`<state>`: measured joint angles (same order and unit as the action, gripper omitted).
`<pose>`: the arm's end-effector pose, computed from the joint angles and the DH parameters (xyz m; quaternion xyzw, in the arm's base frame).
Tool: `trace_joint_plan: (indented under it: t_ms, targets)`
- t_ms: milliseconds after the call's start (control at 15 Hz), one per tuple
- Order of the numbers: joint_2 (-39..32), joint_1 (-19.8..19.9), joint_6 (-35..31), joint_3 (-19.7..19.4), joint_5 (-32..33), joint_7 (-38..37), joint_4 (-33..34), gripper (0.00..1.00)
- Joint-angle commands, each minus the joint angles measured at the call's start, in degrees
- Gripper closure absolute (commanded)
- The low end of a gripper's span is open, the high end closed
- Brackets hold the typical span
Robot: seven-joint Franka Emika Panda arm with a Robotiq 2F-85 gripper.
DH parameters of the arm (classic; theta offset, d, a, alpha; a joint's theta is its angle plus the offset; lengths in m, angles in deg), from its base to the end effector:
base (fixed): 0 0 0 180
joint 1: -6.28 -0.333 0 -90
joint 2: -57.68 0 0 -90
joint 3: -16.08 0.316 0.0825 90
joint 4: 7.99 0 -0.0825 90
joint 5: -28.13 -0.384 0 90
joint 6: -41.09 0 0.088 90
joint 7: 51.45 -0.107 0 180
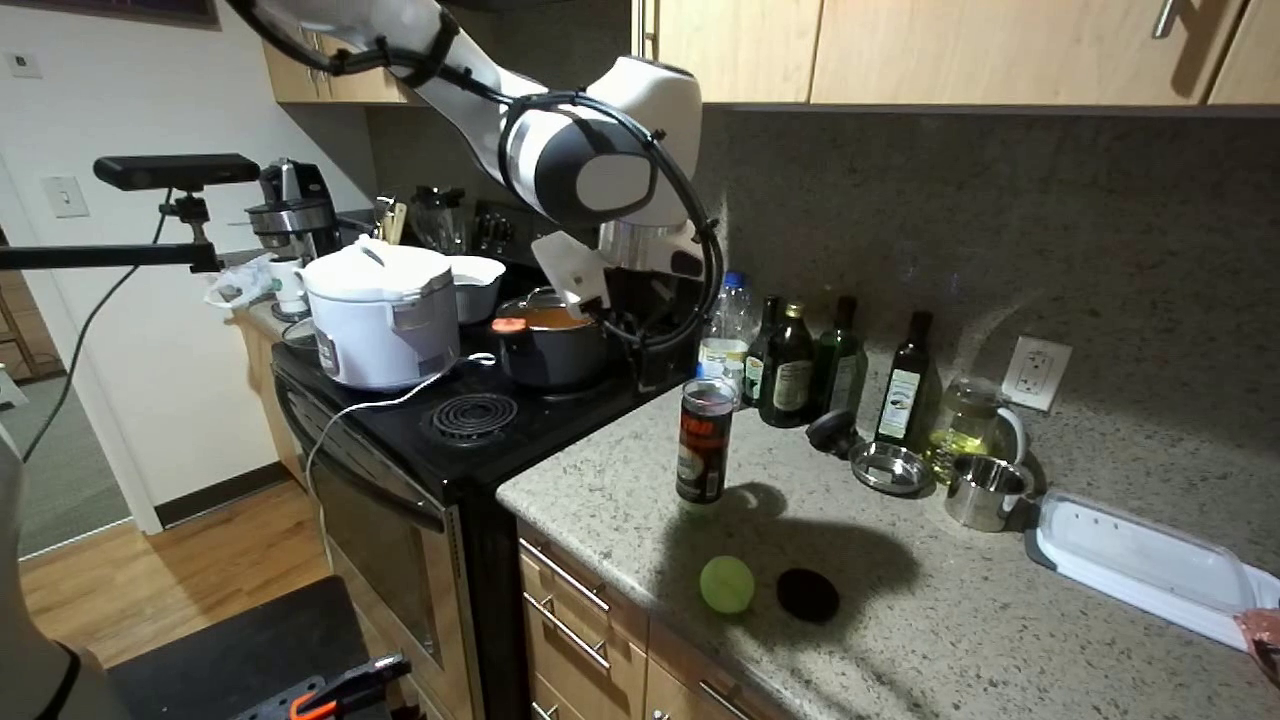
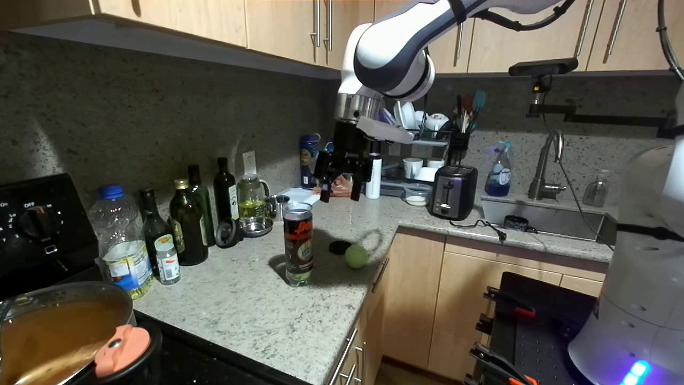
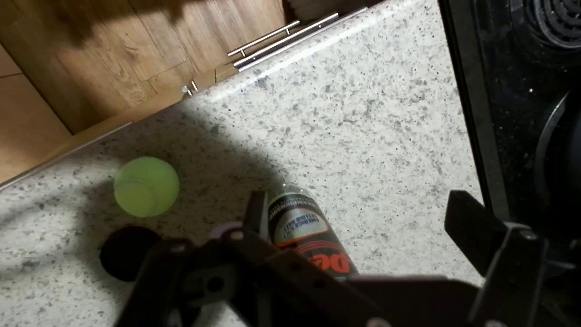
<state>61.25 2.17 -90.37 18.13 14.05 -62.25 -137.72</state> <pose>0.5157 0.0611 0.3956 -0.9876 0.1169 -0.0315 0.1001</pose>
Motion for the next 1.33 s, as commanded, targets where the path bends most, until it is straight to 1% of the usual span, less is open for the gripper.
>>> trace_joint_plan:
  t_ms: [0,200,533,867,1267]
  targets:
    - [-1.6,1.0,0.6,0.2,2.7,-3.8,0.0,0.01]
    - [-4.3,1.5,0.4,0.0,5.8,-6.8,0.7,0.0]
    - [-8.2,2.2,0.5,-1.1,8.0,-9.8,2.1,0.0]
    - [-11.6,3.6,1.0,-2.9,7.0,-10.0,4.5,0.0]
    - [-16.5,5.1,1.8,-4.8,6.1,-9.8,9.1,0.0]
